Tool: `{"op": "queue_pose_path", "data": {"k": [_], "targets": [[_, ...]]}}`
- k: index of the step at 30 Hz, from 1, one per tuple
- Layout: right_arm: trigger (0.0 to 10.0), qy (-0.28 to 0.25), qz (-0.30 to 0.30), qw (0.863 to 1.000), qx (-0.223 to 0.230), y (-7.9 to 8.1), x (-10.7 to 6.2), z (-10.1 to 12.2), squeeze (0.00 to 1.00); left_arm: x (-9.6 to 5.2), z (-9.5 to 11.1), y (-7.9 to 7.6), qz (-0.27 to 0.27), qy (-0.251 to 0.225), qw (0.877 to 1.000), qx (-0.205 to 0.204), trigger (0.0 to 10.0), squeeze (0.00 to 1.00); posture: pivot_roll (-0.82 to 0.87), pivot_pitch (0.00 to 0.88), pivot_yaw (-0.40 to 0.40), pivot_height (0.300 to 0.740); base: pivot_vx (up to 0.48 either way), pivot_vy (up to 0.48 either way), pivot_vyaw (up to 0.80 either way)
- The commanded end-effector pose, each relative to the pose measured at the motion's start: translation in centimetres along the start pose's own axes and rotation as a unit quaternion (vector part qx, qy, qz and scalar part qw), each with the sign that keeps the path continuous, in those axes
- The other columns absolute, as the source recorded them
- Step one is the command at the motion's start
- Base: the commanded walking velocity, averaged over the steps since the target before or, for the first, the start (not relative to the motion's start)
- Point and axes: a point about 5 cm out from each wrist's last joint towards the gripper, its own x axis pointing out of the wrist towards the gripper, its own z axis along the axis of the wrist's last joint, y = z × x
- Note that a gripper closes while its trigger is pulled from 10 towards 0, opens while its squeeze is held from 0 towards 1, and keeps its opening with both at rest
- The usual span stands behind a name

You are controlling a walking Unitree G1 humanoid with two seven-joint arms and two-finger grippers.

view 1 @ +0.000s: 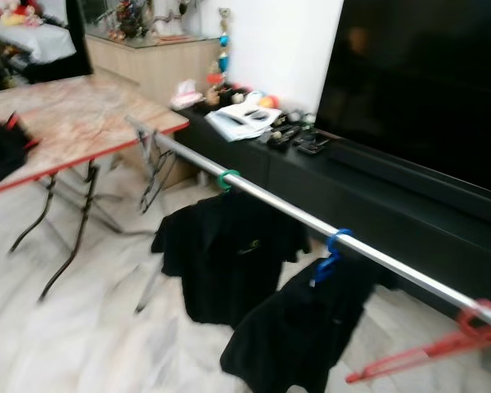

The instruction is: Hang hanger

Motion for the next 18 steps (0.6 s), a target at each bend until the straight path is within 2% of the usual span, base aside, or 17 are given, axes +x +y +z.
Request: {"op": "queue_pose_path", "data": {"k": [1,8,18], "targets": [[10.0,0.003,0.004,1.0,0.004,0.9,0.0,0.1,0.0,0.3,1.5,0.6,0.006,-0.021,1.0,0.008,10.0,0.0,0.09,0.0,-0.007,0.74,0.0,0.285,0.0],[10.0,0.001,0.005,1.0,0.004,1.3,0.0,0.3,0.0,0.3,1.5,0.6,0.006,-0.021,1.0,0.009,10.0,0.0,0.09,0.0,-0.007,0.74,0.0,0.281,0.0],[10.0,0.002,-0.005,1.0,0.004,-0.7,0.0,0.1,0.0,0.3,1.5,0.5,0.006,-0.02,1.0,0.006,10.0,0.0,0.1,0.0,-0.009,0.74,0.0,0.284,0.0]]}}
